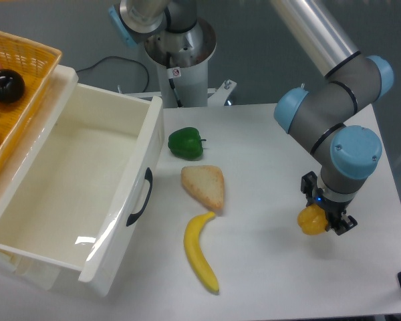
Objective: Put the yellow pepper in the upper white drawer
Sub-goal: 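Lift the held yellow pepper up with the gripper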
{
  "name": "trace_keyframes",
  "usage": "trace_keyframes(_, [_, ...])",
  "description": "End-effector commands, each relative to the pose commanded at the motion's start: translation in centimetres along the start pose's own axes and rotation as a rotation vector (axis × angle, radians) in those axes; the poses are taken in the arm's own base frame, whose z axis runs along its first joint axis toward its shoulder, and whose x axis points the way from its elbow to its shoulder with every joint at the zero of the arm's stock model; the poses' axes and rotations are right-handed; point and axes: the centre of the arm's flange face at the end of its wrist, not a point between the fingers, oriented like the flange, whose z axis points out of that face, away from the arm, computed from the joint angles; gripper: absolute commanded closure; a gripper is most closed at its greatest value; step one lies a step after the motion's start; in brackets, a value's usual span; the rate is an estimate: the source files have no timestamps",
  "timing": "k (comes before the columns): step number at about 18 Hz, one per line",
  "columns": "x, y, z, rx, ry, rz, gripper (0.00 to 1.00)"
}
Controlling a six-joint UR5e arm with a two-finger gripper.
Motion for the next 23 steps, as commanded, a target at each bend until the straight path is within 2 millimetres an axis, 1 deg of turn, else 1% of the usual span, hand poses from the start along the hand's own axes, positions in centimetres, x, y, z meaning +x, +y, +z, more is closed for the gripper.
trace_keyframes(4, [0.2, 0.5, -0.5, 0.009, 0.004, -0.009, 0.65])
trace_keyframes(8, [1.4, 0.2, -2.9, 0.04, 0.01, -0.065, 0.65])
trace_keyframes(10, [2.2, 0.0, -4.7, 0.053, 0.016, -0.076, 0.65])
trace_keyframes(11, [3.0, -0.2, -5.8, 0.077, 0.021, -0.078, 0.65])
trace_keyframes(13, [5.0, 0.3, -9.2, 0.148, 0.004, -0.125, 0.65])
trace_keyframes(14, [6.1, 0.2, -11.0, 0.192, -0.008, -0.153, 0.65])
trace_keyframes(17, [9.5, -1.5, -15.4, 0.264, -0.024, -0.216, 0.65])
trace_keyframes(18, [10.2, -2.1, -16.1, 0.279, -0.021, -0.25, 0.65])
trace_keyframes(21, [12.4, -5.3, -18.8, 0.34, -0.031, -0.309, 0.65])
trace_keyframes(23, [14.3, -7.7, -21.1, 0.402, -0.037, -0.341, 0.65])
